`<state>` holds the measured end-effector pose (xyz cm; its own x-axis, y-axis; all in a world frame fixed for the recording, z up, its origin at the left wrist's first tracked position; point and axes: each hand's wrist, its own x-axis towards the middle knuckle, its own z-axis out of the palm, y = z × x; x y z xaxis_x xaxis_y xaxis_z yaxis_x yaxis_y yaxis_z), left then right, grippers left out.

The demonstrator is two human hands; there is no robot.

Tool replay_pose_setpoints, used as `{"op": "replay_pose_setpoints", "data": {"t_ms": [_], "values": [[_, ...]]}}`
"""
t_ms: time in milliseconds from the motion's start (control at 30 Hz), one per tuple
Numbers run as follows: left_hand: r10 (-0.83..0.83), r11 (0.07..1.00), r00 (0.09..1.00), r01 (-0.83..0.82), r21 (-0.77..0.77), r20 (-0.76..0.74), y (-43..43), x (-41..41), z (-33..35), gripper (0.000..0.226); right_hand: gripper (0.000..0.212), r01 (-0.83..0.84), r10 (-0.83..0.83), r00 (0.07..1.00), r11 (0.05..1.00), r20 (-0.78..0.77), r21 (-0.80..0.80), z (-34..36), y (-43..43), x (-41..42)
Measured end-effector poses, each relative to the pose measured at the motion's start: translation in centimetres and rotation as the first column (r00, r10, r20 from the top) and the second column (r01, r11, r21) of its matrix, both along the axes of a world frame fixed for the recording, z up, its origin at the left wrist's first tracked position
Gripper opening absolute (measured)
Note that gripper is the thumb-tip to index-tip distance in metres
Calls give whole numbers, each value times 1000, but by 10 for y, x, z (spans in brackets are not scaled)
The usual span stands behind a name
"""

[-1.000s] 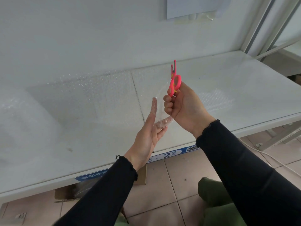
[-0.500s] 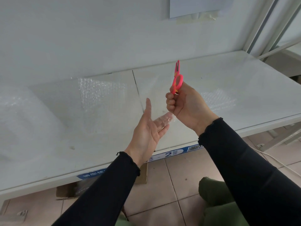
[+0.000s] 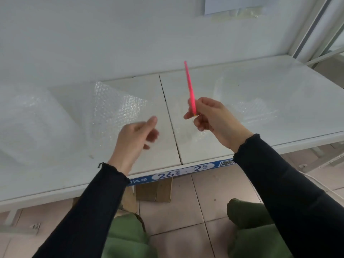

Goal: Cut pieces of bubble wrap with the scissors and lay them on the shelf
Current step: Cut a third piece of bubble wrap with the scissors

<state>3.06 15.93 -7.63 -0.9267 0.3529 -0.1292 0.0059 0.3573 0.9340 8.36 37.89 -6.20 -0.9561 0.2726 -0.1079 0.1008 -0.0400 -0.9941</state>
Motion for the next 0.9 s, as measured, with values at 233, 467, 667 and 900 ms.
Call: {"op": "replay_pose_setpoints", "data": {"t_ms": [233, 467, 667, 900], "values": [[167, 958, 982, -182, 224, 84, -5, -24, -25, 38, 30, -62, 61, 997, 452, 38, 890, -36, -59, -6], [273, 932, 937, -314, 180, 219, -13, -48, -51, 31, 27, -71, 100, 994, 275, 45, 959, -71, -90, -22], [276, 959, 961, -273, -83, 32, -22, -62, -65, 46, 31, -54, 133, 991, 265, 19, 963, -87, -90, -24], [35, 894, 873, -246, -375, -487, -2, -47, -45, 32, 22, -15, 171, 982, 491, -79, 871, -52, -55, 4]]}}
